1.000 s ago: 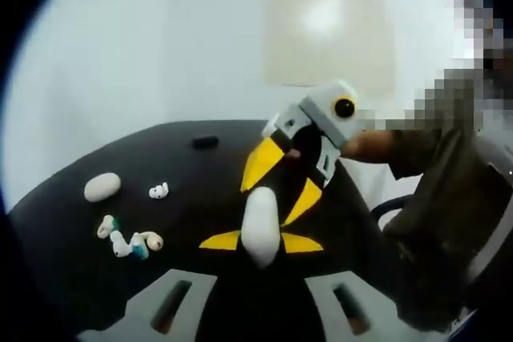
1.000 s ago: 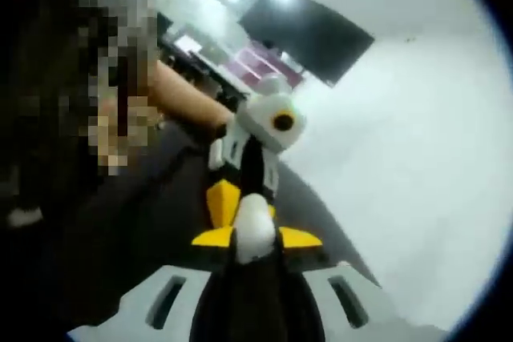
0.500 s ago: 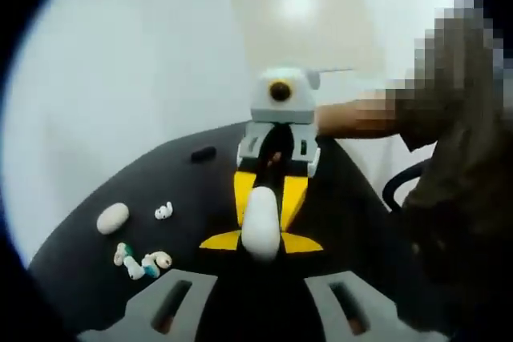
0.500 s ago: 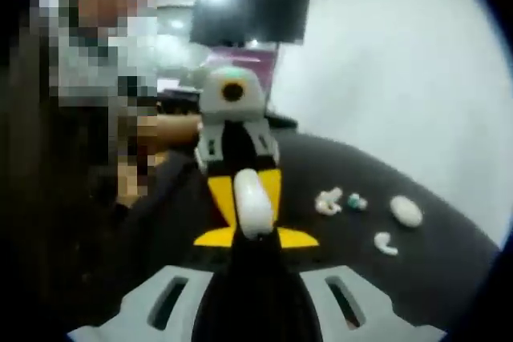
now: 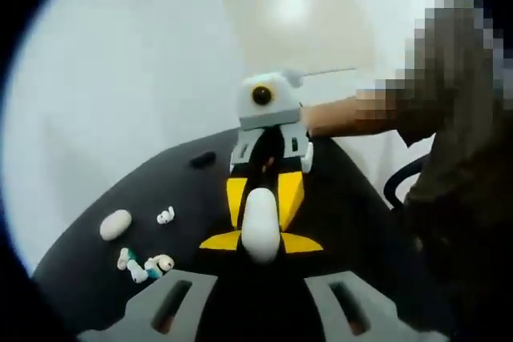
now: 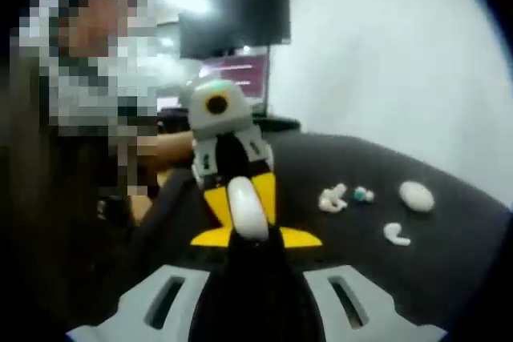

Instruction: Pick up three earphones and place each one into its charging case using tactile feedback, ensure that each earphone is properly inserted and securely positioned inside the case.

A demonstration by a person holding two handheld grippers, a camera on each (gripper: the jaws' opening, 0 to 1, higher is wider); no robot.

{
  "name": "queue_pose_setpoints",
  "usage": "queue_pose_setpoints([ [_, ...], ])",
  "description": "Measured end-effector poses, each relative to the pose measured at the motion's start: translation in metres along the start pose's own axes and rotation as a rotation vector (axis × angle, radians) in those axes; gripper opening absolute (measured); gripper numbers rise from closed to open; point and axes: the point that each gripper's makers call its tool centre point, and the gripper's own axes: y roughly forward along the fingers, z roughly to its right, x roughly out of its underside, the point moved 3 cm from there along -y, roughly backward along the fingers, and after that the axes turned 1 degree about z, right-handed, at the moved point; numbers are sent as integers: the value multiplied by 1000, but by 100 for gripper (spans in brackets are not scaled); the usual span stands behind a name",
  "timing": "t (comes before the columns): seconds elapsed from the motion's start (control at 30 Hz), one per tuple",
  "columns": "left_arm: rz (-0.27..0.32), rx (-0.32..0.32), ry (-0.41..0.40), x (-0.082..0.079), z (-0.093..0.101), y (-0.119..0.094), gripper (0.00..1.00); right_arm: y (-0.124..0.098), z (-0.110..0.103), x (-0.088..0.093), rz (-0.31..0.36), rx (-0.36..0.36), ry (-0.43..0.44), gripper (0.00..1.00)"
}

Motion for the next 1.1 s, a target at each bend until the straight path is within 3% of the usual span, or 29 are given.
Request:
queue_pose_setpoints([
  [0.3,28,-16,-113,0,-10,-4,22,0,5,0,-13,31,28,17],
  [0.4,68,-25,-161,-5,-14,-7,22,-2,9,2,-13,35,177,17],
  [0.5,94,-61,-202,-7,-23,-11,25,-5,21,5,-10,38,435,17],
  [0.57,102,-84,-211,-7,-27,-14,25,-7,26,5,4,29,472,17],
  [0.63,136,-87,-234,-13,-29,-15,26,-6,22,6,2,22,371,17],
  [0.7,161,-79,-255,-17,-31,-15,28,-6,17,4,8,39,179,17],
  [0.8,192,-68,-290,-23,-40,-14,24,-7,12,4,5,58,79,17],
  [0.97,72,8,-199,-18,-32,-6,19,-9,14,4,10,38,119,17],
  [1.1,8,40,-184,-20,-32,-3,15,-8,12,4,12,25,129,17],
])
